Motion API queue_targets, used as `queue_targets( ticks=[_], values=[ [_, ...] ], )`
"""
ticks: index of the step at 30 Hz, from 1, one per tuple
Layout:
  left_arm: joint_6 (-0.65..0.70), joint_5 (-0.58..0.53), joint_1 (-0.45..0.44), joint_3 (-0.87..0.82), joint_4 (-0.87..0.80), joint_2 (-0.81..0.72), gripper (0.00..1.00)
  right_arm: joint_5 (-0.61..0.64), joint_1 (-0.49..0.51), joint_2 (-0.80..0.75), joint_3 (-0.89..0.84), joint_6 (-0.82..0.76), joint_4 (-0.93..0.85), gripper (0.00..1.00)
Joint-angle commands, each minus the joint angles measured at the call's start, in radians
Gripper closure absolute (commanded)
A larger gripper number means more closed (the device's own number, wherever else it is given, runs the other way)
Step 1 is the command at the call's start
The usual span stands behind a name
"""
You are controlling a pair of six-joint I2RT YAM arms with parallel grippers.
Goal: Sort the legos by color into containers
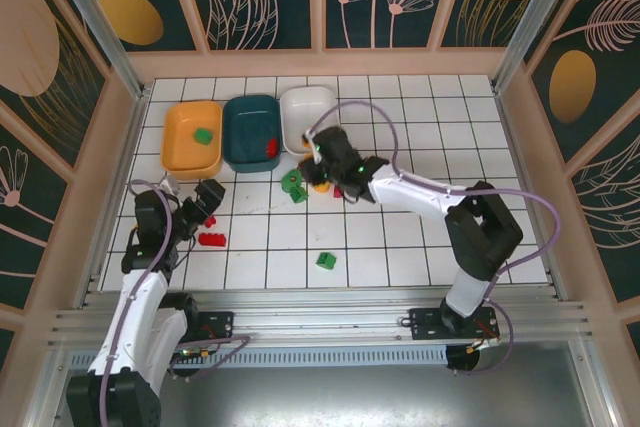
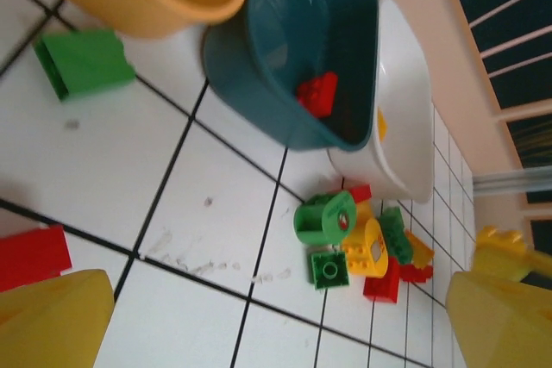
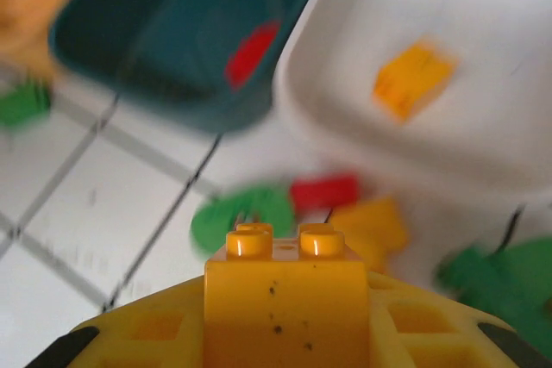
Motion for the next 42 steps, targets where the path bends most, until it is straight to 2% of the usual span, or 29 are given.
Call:
queue_targets(
  ticks=[1,5,11,13,15,17,20,25,30,34,37,42],
  values=[
    [0.051,-0.123,-0.004,0.097,-0.141,-0.023,0.01,0.032,-0.08,0.116,0.127,0.023,0.03,0.7],
    [0.065,-0.173,-0.003,0.132,-0.225,-0.042,0.01,0.003,-0.128,0.249,0.275,0.012,0.0,0.7],
    [0.042,-0.181,-0.004,0.089,-0.263,-0.103,0.01,-0.006,-0.155,0.397,0.445,-0.019,-0.067,0.68],
    [0.032,-0.2,-0.005,0.065,-0.27,-0.123,0.01,-0.024,-0.16,0.424,0.492,-0.025,-0.084,0.6],
    [0.016,-0.217,-0.004,0.046,-0.269,-0.128,0.01,-0.013,-0.162,0.437,0.523,-0.026,-0.103,0.44],
    [0.004,-0.217,-0.005,0.038,-0.257,-0.114,0.04,-0.002,-0.159,0.415,0.522,-0.025,-0.104,0.35],
    [-0.008,-0.21,-0.004,0.01,-0.23,-0.075,0.13,0.015,-0.148,0.323,0.429,-0.006,-0.048,0.29],
    [-0.01,-0.25,-0.003,-0.04,-0.165,0.022,0.22,0.008,-0.116,0.128,0.185,0.079,0.052,0.29],
    [0.027,-0.276,-0.007,-0.014,-0.066,0.183,0.32,0.014,-0.071,-0.02,-0.047,0.133,0.136,0.29],
    [0.055,-0.307,-0.034,0.021,-0.017,0.326,0.37,0.008,-0.07,-0.104,-0.171,0.178,0.137,0.31],
    [0.075,-0.372,-0.076,0.057,-0.018,0.407,0.37,0.037,-0.069,-0.18,-0.275,0.185,0.151,0.31],
    [0.116,-0.445,-0.081,0.091,-0.022,0.472,0.37,0.034,-0.07,-0.275,-0.412,0.182,0.186,0.31]
  ],
)
